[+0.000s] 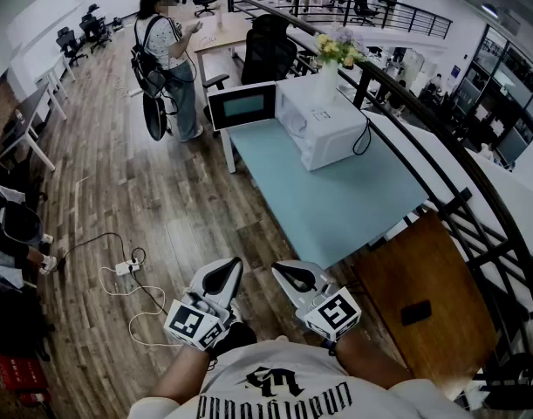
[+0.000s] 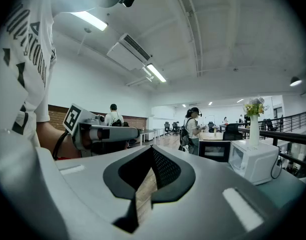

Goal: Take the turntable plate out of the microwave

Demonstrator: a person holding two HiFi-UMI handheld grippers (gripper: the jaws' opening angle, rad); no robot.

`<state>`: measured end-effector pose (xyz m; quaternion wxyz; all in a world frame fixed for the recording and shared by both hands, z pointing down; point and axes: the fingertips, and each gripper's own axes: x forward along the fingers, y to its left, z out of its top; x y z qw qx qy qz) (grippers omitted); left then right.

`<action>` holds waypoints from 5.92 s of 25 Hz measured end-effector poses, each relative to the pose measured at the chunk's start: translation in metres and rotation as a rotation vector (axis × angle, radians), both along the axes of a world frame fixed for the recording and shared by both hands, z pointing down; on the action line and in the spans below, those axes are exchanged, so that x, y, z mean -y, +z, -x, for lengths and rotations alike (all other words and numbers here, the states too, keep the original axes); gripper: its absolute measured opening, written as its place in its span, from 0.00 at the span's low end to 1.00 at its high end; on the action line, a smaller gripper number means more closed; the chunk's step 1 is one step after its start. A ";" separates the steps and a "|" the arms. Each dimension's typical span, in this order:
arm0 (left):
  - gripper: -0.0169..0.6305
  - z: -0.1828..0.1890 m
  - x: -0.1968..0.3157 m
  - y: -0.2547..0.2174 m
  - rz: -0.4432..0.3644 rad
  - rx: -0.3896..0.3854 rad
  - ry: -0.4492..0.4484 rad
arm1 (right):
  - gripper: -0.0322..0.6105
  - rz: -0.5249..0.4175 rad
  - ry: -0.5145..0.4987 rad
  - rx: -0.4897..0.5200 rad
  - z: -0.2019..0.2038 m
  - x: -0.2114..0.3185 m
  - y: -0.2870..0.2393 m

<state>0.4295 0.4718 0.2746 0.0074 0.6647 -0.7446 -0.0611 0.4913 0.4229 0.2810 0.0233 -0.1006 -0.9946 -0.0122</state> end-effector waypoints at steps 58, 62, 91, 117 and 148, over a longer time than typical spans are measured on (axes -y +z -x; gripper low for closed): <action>0.10 0.423 0.222 0.006 -0.001 -0.027 0.099 | 0.05 0.099 0.116 -0.040 0.418 0.230 0.028; 0.10 0.434 0.251 0.004 0.001 -0.024 0.141 | 0.05 0.099 0.147 -0.039 0.425 0.254 0.028; 0.10 0.570 0.417 0.003 0.012 0.002 0.647 | 0.05 0.128 0.599 -0.032 0.560 0.382 0.032; 0.10 0.556 0.517 0.087 0.135 -0.007 0.851 | 0.06 0.299 0.859 -0.140 0.538 0.475 0.132; 0.10 0.491 0.613 0.247 0.314 -0.044 0.888 | 0.29 1.078 0.952 -0.057 0.488 0.578 0.366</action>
